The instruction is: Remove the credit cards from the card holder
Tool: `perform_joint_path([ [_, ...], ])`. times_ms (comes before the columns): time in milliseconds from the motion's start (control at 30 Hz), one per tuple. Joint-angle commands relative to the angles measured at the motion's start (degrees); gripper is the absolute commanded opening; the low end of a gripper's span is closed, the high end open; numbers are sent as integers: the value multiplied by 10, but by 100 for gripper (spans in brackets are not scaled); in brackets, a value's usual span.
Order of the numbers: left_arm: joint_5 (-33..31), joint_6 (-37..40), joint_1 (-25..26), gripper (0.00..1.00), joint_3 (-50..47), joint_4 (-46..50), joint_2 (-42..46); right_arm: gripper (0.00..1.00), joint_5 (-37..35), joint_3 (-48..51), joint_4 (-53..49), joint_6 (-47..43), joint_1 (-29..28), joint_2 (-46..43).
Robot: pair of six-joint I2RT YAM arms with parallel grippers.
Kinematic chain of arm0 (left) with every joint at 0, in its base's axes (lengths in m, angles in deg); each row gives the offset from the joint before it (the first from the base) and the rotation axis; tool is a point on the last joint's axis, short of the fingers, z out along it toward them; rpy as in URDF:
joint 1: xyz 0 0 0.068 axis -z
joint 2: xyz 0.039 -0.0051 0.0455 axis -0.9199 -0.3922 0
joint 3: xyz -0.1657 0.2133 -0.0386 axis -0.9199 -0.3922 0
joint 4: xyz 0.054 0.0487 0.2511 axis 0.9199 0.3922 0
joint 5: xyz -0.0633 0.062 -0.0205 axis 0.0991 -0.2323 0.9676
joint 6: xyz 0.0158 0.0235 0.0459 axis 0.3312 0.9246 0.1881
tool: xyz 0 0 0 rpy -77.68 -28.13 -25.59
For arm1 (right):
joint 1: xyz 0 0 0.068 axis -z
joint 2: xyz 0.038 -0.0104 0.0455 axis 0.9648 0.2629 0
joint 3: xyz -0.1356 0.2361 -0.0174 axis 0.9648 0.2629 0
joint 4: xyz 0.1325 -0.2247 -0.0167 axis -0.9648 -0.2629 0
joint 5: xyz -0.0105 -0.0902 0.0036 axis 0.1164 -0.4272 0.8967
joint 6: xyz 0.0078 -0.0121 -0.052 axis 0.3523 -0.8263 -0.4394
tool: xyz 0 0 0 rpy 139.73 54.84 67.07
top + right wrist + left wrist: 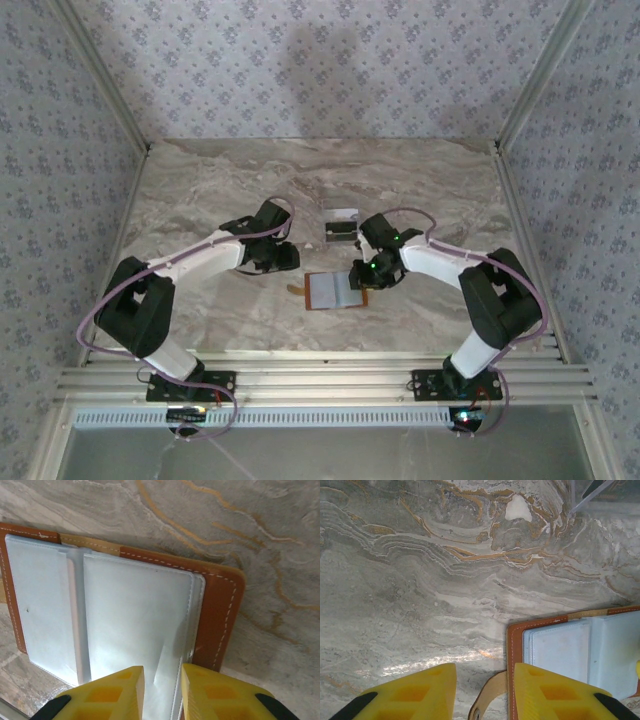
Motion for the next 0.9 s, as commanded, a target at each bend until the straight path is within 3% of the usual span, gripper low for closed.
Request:
perform_joint_path([
  [0, 5, 13, -2, 36, 16, 1, -7, 28, -51, -11, -28, 20, -11, -25],
  [167, -1, 12, -3, 36, 7, 2, 1, 24, -109, -64, -93, 39, -52, -23],
  [300, 3, 8, -17, 36, -9, -4, 9, 23, -116, -106, -110, 69, -98, 7],
  [533, 18, 7, -52, 36, -49, -15, 42, 23, -33, -136, -12, 139, -143, 69],
  [867, 24, 13, -74, 36, -67, -9, 74, 23, -11, -194, 11, 159, -158, 153],
])
